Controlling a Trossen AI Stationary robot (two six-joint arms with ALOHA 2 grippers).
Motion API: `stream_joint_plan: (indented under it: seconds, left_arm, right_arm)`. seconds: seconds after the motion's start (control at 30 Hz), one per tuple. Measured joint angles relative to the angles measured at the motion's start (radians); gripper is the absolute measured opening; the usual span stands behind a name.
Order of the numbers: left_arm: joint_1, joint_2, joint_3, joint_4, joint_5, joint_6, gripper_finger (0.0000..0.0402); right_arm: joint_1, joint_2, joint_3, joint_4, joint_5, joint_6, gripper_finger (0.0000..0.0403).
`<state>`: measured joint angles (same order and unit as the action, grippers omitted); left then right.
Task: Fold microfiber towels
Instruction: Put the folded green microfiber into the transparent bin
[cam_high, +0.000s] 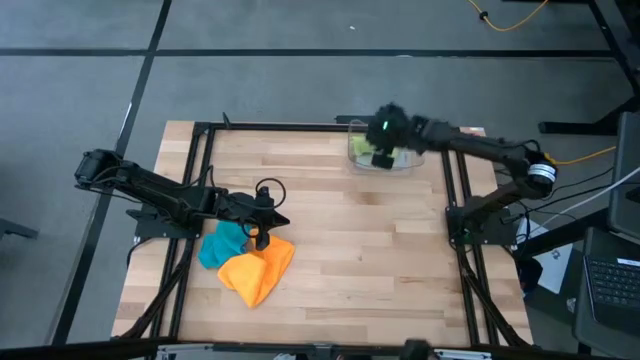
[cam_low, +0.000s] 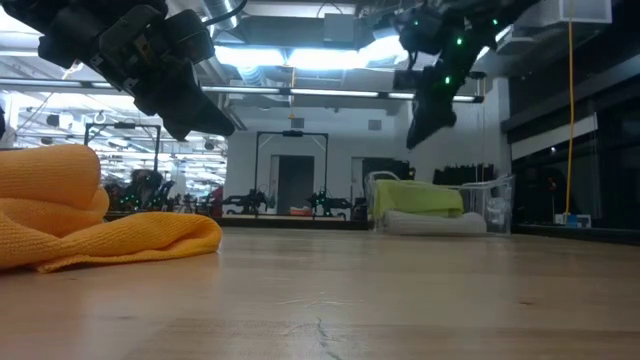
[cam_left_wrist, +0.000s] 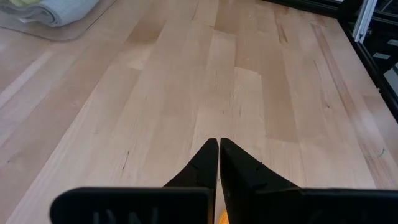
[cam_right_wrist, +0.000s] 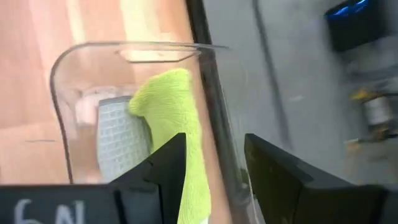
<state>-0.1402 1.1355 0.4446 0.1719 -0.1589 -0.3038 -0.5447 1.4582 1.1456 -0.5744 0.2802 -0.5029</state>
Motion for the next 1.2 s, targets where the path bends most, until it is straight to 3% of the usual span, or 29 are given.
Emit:
stream_joint_plan:
  seconds: [0.13, 0.23, 0.47, 0.6, 0.77, 0.87, 1.2]
  left_arm:
    - [0.000, 0.000, 0.000, 0.000, 0.000, 0.000, 0.0009]
    - [0.000, 0.000, 0.000, 0.000, 0.000, 0.000, 0.0009]
    - [0.000, 0.000, 0.000, 0.000, 0.074, 0.000, 0.0009]
    - [0.000, 0.000, 0.000, 0.000, 0.084, 0.000, 0.0009]
    - [0.000, 0.000, 0.000, 0.000, 0.065, 0.000, 0.0009]
    - [0.000, 0.000, 0.000, 0.000, 0.064, 0.000, 0.0009]
    - [0.000, 0.000, 0.000, 0.000, 0.064, 0.000, 0.0009]
  right_arm:
    - [-0.116, -0.001, 0.133, -0.083, -0.111, 0.091, 0.0166]
    - [-0.162, 0.000, 0.187, -0.094, -0.111, 0.212, 0.0166]
    - [-0.207, 0.003, 0.204, -0.100, -0.117, 0.246, 0.0166]
    - [-0.209, 0.013, 0.204, -0.096, -0.128, 0.238, 0.0166]
    - [-0.208, 0.030, 0.204, -0.202, -0.310, 0.105, 0.0166]
    - [-0.211, 0.060, 0.204, -0.303, -0.367, 0.002, 0.0166]
    - [-0.212, 0.230, 0.204, -0.281, -0.356, -0.010, 0.0166]
